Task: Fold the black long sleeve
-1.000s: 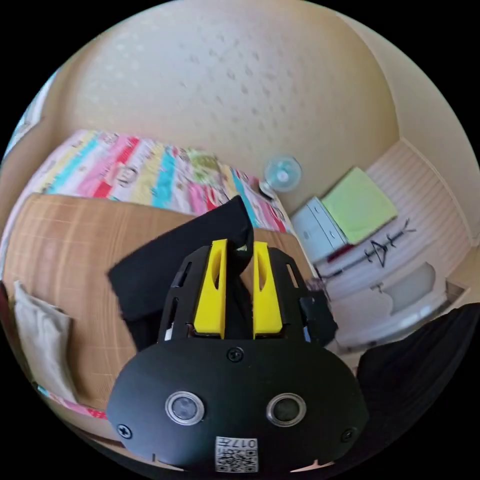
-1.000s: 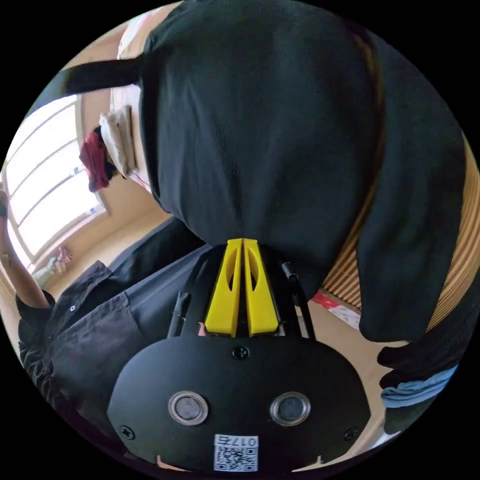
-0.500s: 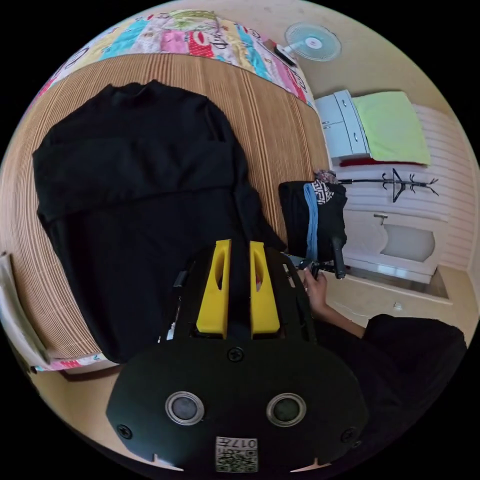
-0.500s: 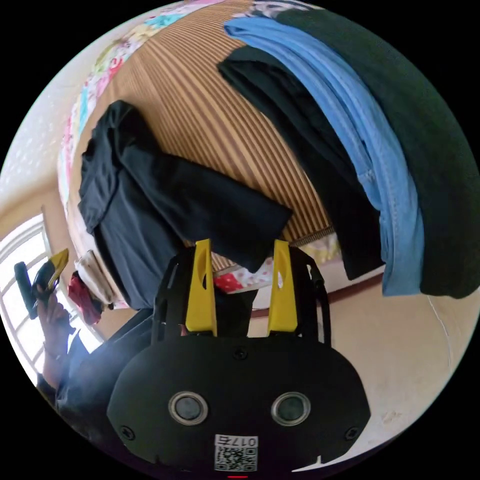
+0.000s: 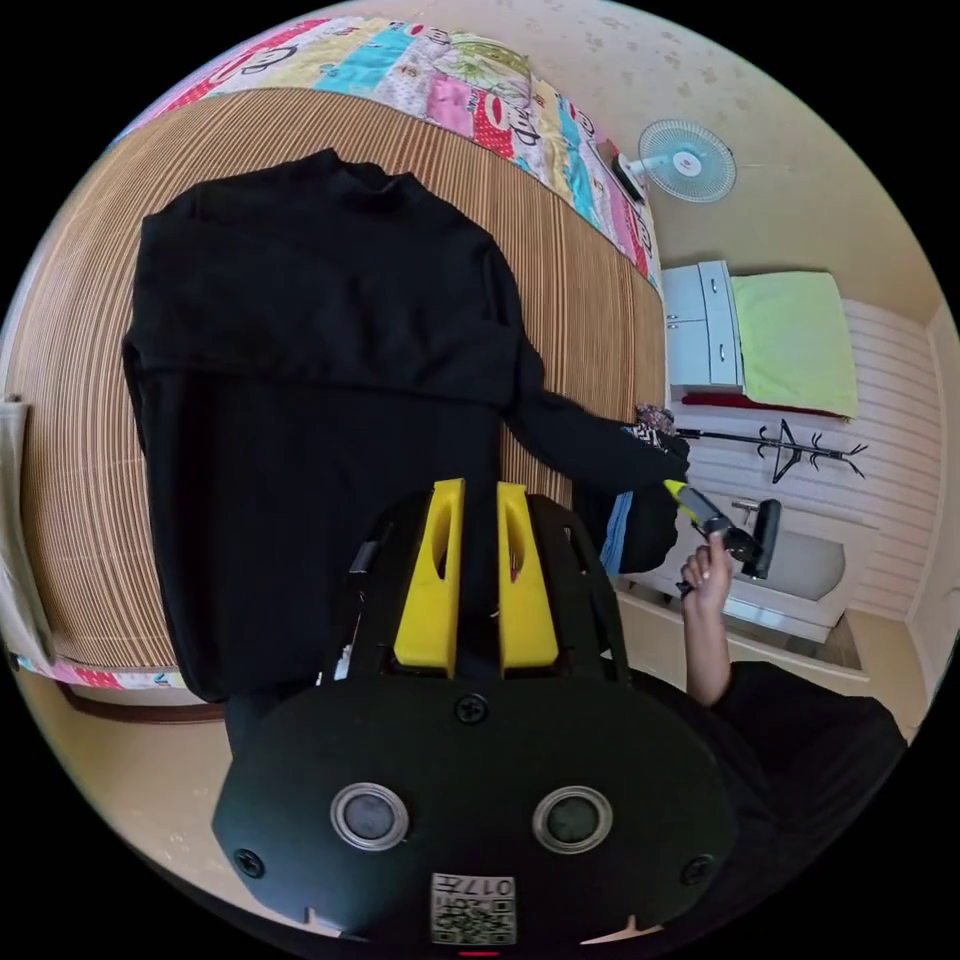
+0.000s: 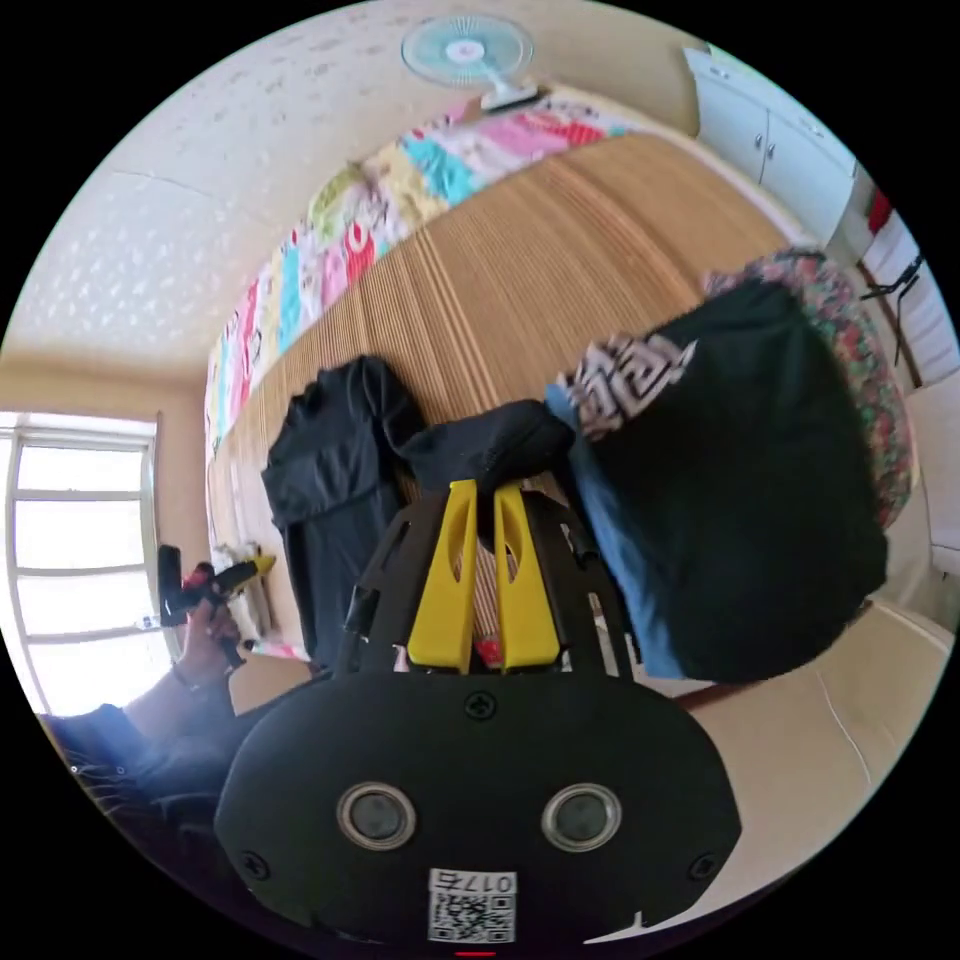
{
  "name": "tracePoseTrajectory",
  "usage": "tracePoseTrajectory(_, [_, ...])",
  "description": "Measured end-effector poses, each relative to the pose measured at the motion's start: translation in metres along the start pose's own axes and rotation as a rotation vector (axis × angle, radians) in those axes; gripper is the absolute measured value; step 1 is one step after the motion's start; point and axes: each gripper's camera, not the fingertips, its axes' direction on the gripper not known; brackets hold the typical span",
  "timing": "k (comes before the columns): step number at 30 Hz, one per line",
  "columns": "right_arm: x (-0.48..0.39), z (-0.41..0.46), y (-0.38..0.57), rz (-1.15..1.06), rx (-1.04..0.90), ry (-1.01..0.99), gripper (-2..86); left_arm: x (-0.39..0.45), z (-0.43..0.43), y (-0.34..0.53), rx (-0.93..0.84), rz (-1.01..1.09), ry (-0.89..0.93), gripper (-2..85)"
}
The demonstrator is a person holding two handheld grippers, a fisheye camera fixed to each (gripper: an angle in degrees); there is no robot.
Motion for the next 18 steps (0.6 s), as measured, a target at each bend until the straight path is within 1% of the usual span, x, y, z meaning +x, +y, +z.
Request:
tracePoseTrajectory(1, [-0.006, -0.011, -0.003, -0.007, 0.026, 0.012, 3.0, -0.006, -0.002, 0.003, 0.01, -0.022, 0.014, 6.3])
tracePoseTrajectory(4, [-0.068, -0.048, -0.016, -0.129, 0.128, 0.054, 3.0, -0.018, -0.013, 0.01, 0.037, -0.044, 0.032, 6.2])
tracePoseTrajectory(6, [-0.155, -0.055, -0.023, -0.328, 0.17, -0.014, 3.0, -0.027, -0.022, 0.014, 0.055, -0.058, 0.023, 6.1])
tracePoseTrajectory(7, [-0.181, -0.054, -0.024, -0.382, 0.173, -0.04, 3.1, -0.034, -0.029, 0.019, 0.07, -0.075, 0.021, 6.1])
tracePoseTrajectory(8, [-0.234, -0.047, -0.023, -0.5, 0.165, -0.106, 3.3, -0.044, -0.035, 0.023, 0.088, -0.1, 0.025, 6.2])
tracePoseTrajectory(9, [-0.289, -0.033, -0.019, -0.629, 0.132, -0.2, 3.5, -0.049, -0.038, 0.026, 0.097, -0.116, 0.028, 6.2])
tracePoseTrajectory(10, [-0.314, -0.025, -0.017, -0.682, 0.102, -0.254, 3.8, -0.061, -0.044, 0.032, 0.116, -0.151, 0.035, 6.2])
tracePoseTrajectory(12, [-0.399, 0.014, 0.0, -0.83, -0.035, -0.497, 4.8, -0.079, -0.051, 0.042, 0.138, -0.213, 0.04, 6.1])
tracePoseTrajectory(13, [-0.416, 0.025, 0.006, -0.864, -0.076, -0.553, 5.0, -0.091, -0.057, 0.05, 0.153, -0.254, 0.043, 6.1])
tracePoseTrajectory(14, [-0.444, 0.049, 0.022, -0.918, -0.173, -0.633, 4.1, -0.102, -0.062, 0.057, 0.168, -0.291, 0.048, 6.1])
tracePoseTrajectory(15, [-0.463, 0.074, 0.038, -0.938, -0.274, -0.658, 3.3, -0.108, -0.065, 0.061, 0.175, -0.308, 0.05, 6.1])
tracePoseTrajectory(16, [-0.47, 0.087, 0.046, -0.934, -0.319, -0.653, 3.0, -0.119, -0.07, 0.068, 0.187, -0.338, 0.053, 6.2])
tracePoseTrajectory(18, [-0.473, 0.134, 0.079, -0.917, -0.476, -0.579, 1.7, -0.134, -0.079, 0.078, 0.201, -0.377, 0.054, 6.2])
